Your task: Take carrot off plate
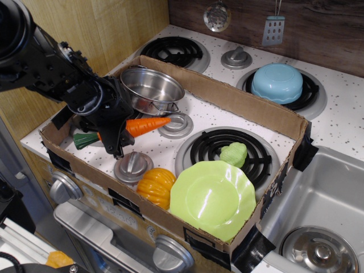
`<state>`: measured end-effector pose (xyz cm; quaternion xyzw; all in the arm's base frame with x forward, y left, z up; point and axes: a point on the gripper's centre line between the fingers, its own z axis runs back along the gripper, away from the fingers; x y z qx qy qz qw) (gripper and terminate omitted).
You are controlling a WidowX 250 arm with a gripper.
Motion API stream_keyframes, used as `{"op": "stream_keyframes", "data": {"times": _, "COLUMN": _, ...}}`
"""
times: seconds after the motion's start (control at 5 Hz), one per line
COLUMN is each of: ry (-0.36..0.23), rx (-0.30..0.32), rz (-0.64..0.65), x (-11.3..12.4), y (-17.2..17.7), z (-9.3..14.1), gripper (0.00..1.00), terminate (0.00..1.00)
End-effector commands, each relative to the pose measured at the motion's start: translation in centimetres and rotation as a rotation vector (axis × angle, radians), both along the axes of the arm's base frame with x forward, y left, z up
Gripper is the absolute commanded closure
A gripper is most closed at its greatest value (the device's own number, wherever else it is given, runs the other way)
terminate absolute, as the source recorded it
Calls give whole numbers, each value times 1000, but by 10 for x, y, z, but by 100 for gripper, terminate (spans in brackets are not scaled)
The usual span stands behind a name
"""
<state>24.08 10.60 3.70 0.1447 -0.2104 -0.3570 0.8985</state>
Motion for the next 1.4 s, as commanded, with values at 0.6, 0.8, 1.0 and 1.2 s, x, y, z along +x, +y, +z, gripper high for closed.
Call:
{"op": "stream_keyframes", "data": {"times": 0.6, "ry": 44, "rx": 83, "rz": 27, "x": 11, "y": -19, "z": 42, "gripper": 0, "terminate": 0}}
{"op": "stream_keyframes", "data": {"times": 0.8, "ry": 44, "rx": 83, "rz": 27, "x": 11, "y": -19, "z": 42, "gripper": 0, "terminate": 0}}
{"op": "stream_keyframes", "data": {"times": 1.0, "ry": 44, "rx": 83, "rz": 27, "x": 11, "y": -19, "z": 42, "gripper": 0, "terminate": 0}}
{"op": "stream_keyframes", "data": {"times": 1.2, "ry": 44, "rx": 83, "rz": 27, "x": 11, "y": -19, "z": 42, "gripper": 0, "terminate": 0}}
